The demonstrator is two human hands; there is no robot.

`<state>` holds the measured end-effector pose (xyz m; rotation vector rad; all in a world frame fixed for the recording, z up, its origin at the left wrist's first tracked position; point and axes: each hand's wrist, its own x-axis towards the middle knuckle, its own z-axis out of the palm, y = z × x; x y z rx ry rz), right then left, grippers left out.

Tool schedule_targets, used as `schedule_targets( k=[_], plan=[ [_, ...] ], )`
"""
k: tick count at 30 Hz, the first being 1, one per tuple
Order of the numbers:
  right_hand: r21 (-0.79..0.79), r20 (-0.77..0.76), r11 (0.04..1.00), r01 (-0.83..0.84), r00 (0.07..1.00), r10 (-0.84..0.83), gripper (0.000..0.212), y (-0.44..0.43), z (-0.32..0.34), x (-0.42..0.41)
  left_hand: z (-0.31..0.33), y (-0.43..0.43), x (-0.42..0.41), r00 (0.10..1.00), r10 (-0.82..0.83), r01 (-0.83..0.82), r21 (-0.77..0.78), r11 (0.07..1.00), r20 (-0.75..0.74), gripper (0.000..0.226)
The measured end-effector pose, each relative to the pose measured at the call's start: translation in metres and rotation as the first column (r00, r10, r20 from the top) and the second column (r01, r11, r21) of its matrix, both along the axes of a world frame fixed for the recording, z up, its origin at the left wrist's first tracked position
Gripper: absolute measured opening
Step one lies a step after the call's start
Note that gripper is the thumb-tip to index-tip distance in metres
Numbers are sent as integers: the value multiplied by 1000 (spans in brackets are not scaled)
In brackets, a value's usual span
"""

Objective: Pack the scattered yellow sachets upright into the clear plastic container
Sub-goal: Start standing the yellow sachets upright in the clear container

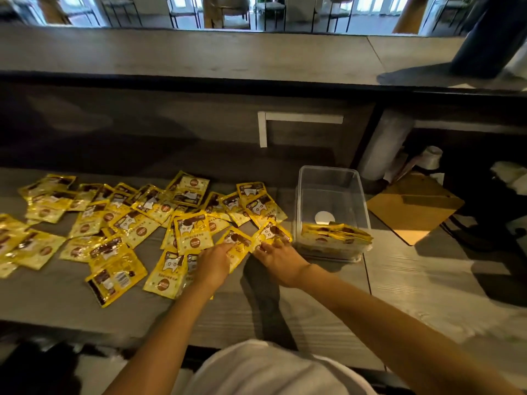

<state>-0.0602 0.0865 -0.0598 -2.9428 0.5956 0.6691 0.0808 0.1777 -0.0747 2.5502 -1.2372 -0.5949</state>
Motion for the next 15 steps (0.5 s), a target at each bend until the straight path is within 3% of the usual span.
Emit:
schedule_targets(
  k=[2, 5, 7, 9, 12, 15],
  plan=[
    [9, 33, 999, -44, 999, 44, 58, 3, 1, 1, -1, 4, -3, 999, 21, -23, -61, 998, -31, 41],
    [89, 59, 996, -14, 998, 8, 49, 2, 9, 5, -2, 6, -4, 998, 63, -64, 4, 998, 11, 65],
    [142, 61, 989, 51, 996, -60, 62, -2, 11, 7, -1, 8, -3, 995, 40, -53, 150, 987, 88, 85],
    [196, 26, 977, 82, 996, -89, 73, -3, 12, 9, 1, 9, -2, 994, 22, -44, 201, 979, 109, 95],
    [241, 15, 966, 98, 994, -105, 76, -4, 15, 13, 3, 8, -1, 995, 48, -62, 154, 986, 91, 100],
    [150, 66, 985, 82, 994, -92, 72, -4, 18, 18, 8, 7, 0, 992, 94, -100, 73, 992, 78, 95]
  ],
)
